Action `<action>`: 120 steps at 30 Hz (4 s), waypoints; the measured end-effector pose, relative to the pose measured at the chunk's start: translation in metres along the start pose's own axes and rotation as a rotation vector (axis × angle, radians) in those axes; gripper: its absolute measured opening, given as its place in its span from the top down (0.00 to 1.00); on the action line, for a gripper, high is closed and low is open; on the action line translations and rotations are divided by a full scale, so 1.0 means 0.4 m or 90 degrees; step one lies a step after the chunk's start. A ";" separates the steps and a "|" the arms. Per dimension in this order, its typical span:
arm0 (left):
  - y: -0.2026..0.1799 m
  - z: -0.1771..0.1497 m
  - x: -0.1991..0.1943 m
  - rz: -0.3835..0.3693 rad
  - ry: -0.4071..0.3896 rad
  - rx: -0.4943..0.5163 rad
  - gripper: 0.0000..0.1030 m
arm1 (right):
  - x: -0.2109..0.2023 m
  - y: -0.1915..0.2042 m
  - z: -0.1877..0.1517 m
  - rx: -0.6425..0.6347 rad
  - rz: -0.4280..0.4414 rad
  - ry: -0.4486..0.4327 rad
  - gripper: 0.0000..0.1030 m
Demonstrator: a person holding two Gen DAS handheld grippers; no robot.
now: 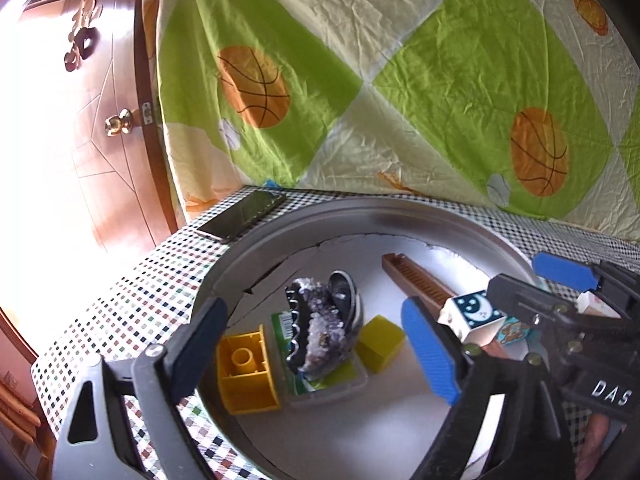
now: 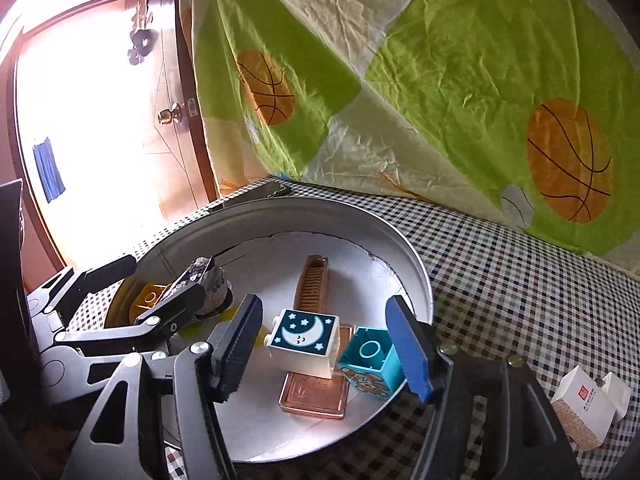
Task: Organize rigid objects
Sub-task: 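Open the left tool to drop the crystal while the right tool releases the cube into the tin, then move the left tool to the white logo box while the right tool approaches the white block, then close the left tool on the white logo box while the right tool grasps the white block, then lift the logo box with the left tool while the right tool lifts the white block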
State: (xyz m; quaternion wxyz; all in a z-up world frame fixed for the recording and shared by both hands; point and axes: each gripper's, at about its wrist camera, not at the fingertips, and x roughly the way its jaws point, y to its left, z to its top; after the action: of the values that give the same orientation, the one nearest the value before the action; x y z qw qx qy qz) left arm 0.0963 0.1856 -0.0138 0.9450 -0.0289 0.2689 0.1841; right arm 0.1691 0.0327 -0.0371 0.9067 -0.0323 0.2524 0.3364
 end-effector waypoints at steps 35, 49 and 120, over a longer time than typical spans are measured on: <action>-0.798 -0.062 0.055 -0.286 0.134 0.307 0.00 | -0.267 -0.641 -0.205 0.249 -0.353 0.004 0.30; -0.788 -0.062 0.113 -0.316 0.175 0.286 0.20 | -0.251 -0.650 -0.207 0.256 -0.364 0.018 0.30; -0.604 -0.048 0.037 -0.231 0.047 0.157 0.20 | -0.213 -0.523 -0.200 0.171 -0.258 0.004 0.41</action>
State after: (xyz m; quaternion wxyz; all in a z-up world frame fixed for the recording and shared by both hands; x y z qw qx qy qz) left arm 0.1862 -0.0371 -0.0488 0.9485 0.0322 0.3141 -0.0243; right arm 0.2102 -0.1977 -0.0893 0.9510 0.0377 0.2862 0.1109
